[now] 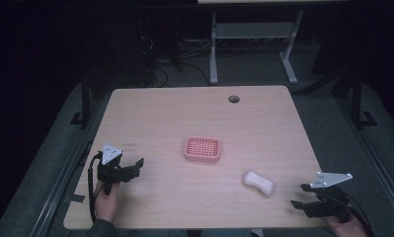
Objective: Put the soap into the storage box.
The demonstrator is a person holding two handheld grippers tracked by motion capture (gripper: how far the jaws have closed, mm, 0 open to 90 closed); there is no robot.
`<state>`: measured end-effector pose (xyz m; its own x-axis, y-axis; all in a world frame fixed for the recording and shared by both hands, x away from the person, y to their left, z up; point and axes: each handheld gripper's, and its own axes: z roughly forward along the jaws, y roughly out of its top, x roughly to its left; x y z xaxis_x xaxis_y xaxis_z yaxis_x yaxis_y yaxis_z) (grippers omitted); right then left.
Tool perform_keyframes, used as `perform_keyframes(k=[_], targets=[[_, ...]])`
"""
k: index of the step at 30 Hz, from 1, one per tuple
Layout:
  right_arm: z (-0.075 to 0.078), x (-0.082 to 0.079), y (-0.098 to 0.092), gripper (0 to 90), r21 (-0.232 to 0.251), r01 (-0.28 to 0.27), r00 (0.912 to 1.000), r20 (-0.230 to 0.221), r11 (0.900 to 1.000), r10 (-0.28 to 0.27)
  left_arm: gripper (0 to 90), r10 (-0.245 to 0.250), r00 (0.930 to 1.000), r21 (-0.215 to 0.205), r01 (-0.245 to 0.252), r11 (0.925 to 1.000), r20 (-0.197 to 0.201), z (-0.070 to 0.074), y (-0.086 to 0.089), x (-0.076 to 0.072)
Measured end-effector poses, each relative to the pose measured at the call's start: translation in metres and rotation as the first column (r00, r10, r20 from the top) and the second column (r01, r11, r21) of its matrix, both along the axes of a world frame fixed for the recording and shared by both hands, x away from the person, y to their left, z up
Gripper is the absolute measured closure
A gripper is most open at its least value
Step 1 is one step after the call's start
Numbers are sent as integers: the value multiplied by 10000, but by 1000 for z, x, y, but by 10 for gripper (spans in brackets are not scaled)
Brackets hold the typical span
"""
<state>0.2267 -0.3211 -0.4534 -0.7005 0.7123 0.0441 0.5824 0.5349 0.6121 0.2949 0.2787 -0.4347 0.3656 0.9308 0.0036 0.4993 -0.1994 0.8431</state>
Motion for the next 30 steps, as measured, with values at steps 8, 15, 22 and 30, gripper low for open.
perform_keyframes(k=[8, 15, 22, 30], targets=[[3, 2, 8, 294, -118, -286, 9994, 202, 9995, 288, 143, -16, 9999, 144, 14, 9999, 122, 1, 0, -1], [10, 8, 22, 298, -545, -647, 9976, 230, 9964, 660, 143, -20, 9999, 212, 17, 9998, 133, 1, 0, -1], [13, 14, 30, 299, -575, -775, 9968, 154, 9953, 785, 143, 144, 9998, 222, -147, 9996, 149, 1, 2, -1], [16, 20, 40, 307, -693, -946, 9953, 147, 9931, 959, 143, 53, 9999, 332, -57, 9994, 128, 1, 0, -1]])
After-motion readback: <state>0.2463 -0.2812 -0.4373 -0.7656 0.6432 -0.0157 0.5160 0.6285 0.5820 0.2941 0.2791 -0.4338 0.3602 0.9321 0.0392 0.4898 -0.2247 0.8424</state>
